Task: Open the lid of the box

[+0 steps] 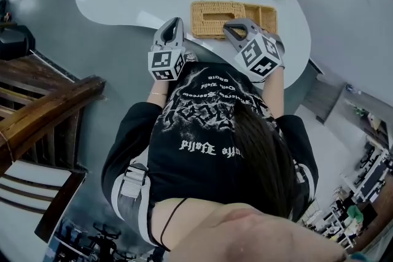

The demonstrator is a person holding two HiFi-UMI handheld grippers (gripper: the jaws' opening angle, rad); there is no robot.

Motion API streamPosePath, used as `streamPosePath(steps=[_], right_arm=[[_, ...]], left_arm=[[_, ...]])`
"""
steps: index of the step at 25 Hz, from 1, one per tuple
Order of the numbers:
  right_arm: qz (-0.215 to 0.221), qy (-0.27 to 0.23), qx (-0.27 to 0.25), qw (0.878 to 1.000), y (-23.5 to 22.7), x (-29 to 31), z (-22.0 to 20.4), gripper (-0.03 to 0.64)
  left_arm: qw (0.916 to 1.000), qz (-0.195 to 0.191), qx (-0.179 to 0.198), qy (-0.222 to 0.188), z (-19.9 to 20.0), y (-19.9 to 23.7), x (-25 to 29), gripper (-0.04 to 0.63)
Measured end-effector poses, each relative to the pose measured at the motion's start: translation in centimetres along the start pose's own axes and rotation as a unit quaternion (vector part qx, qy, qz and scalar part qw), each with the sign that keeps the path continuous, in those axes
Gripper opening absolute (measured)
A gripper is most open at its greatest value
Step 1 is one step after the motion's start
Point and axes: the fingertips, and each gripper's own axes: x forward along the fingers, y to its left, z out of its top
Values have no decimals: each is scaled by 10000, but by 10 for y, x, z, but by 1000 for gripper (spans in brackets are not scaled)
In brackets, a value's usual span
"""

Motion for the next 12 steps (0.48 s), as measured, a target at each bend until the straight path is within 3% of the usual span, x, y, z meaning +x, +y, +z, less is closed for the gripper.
streamPosePath(steps=[12], right_arm=[[-217,-82,-27,9997,-25,-5,19,34]], left_arm=[[9997,-198,118,51,1,1,4,29]])
